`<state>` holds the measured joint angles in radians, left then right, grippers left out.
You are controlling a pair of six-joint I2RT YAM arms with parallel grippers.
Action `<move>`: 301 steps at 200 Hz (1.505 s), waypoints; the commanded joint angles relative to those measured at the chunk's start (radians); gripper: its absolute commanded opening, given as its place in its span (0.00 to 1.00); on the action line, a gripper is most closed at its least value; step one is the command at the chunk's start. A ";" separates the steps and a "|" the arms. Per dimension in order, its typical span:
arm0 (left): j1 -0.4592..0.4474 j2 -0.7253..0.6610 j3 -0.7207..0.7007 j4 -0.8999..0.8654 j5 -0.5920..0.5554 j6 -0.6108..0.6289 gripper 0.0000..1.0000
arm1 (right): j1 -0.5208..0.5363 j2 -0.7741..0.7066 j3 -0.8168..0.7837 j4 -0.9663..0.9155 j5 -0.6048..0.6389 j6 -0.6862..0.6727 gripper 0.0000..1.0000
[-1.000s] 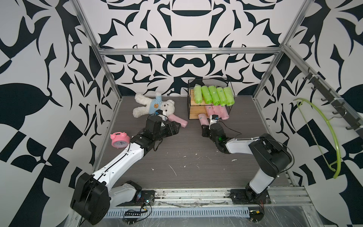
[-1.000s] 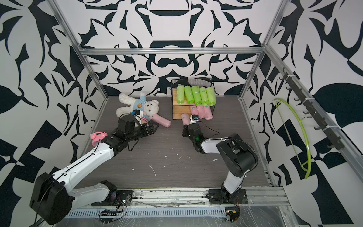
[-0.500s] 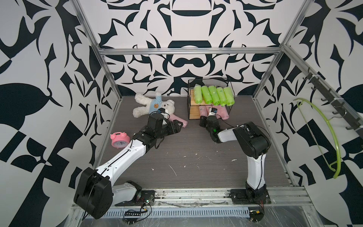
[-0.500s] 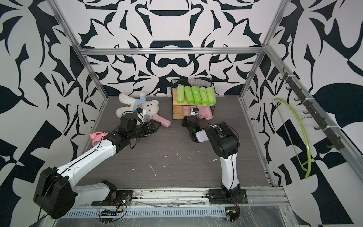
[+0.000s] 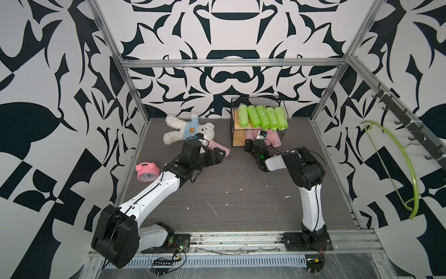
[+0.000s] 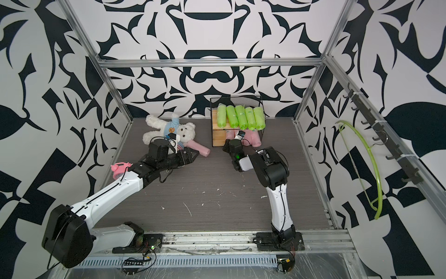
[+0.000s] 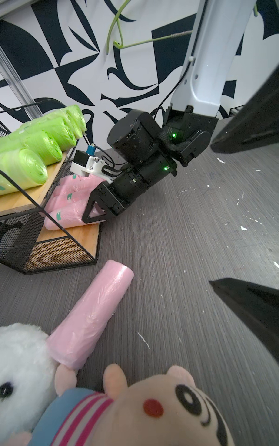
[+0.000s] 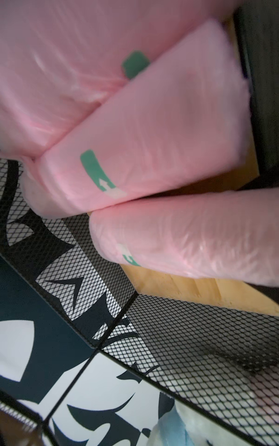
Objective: Sort the rolls of trash bags by color and place them on the shelf
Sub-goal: Place the roll of trash bags on the shelf.
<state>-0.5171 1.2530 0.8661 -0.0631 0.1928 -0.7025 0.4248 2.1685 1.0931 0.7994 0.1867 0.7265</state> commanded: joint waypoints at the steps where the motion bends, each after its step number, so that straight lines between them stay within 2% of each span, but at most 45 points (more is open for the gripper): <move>1: 0.003 0.007 0.025 0.023 0.020 0.008 0.89 | -0.009 -0.012 0.036 0.051 0.016 0.030 0.42; 102: 0.003 -0.009 0.004 0.034 0.024 0.005 0.89 | -0.009 -0.074 -0.026 0.046 0.014 0.062 0.59; 200: 0.003 -0.007 -0.024 0.062 0.040 -0.008 0.89 | -0.003 -0.191 -0.166 0.063 0.028 0.057 0.74; 235: 0.003 -0.002 -0.031 0.063 0.040 -0.006 0.90 | 0.003 -0.282 -0.251 0.058 0.008 0.017 0.74; 256: 0.005 -0.003 -0.039 0.065 0.036 -0.003 0.90 | 0.002 -0.330 -0.259 -0.024 -0.117 -0.015 0.74; 301: 0.005 0.006 -0.044 0.078 0.042 -0.007 0.90 | 0.000 -0.356 -0.255 -0.105 -0.199 0.013 0.59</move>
<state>-0.5167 1.2526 0.8345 -0.0101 0.2199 -0.7105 0.4217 1.8339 0.8272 0.7372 0.0563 0.7353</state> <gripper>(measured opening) 0.897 0.610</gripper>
